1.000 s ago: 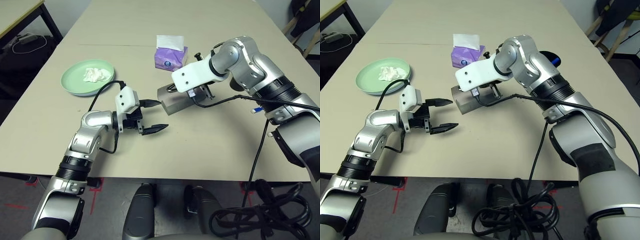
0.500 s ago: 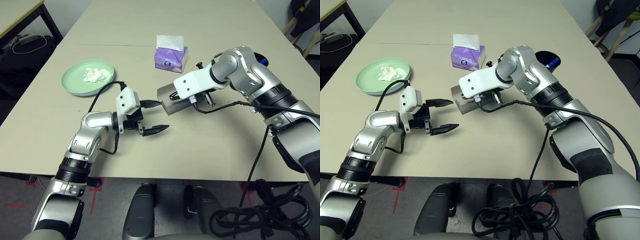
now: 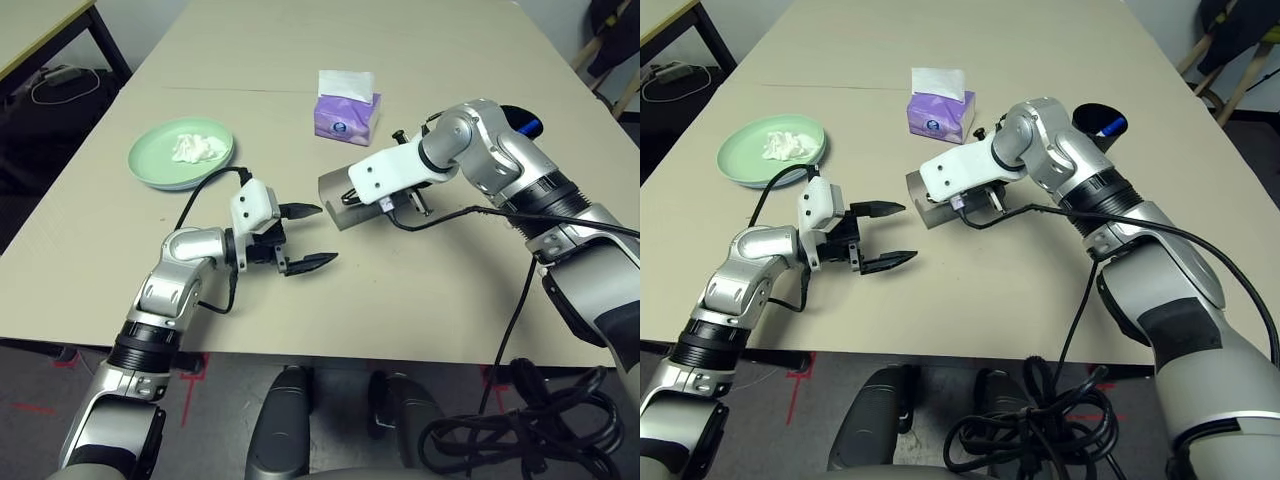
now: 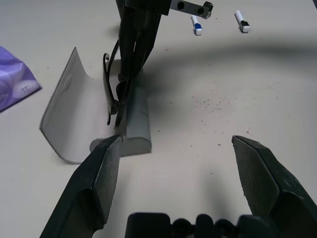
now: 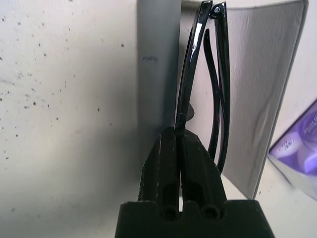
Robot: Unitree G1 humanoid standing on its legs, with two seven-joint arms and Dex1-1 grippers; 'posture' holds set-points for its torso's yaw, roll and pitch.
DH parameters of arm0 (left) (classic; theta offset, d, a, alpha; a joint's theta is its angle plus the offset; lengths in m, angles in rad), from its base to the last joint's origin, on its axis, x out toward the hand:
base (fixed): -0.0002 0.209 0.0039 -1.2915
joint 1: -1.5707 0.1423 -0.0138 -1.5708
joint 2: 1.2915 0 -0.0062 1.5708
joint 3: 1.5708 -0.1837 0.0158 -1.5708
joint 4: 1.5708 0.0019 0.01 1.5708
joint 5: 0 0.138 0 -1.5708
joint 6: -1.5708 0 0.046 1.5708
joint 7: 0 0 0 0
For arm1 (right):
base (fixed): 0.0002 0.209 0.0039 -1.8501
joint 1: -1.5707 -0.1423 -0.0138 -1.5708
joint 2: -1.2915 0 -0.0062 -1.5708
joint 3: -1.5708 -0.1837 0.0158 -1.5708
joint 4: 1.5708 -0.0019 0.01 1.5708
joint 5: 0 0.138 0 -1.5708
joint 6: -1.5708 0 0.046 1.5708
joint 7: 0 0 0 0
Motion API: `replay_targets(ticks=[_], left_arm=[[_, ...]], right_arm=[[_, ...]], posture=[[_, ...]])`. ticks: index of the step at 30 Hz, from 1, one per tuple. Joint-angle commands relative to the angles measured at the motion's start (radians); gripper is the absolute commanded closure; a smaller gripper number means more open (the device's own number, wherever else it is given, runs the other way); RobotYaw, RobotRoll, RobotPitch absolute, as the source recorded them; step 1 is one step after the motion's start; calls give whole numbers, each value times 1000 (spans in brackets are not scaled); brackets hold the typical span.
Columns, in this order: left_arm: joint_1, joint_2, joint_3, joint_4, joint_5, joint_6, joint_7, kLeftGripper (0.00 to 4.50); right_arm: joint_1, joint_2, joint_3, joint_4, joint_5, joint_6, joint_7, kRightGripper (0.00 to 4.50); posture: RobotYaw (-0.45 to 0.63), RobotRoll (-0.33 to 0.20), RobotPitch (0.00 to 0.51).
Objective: Organize and tidy the items on the table.
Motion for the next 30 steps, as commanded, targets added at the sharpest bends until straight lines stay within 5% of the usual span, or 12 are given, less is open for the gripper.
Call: replay_targets(ticks=[1,30], left_arm=[[24,9,6,-36,-7,9,5,0],[79,10,8,-98,-17,29,45,0]], right_arm=[[-22,3,13,38,-5,-28,15,4474],[-143,32,5,261,-9,-121,106,4474]], posture=[[302,0,176],[326,0,194]])
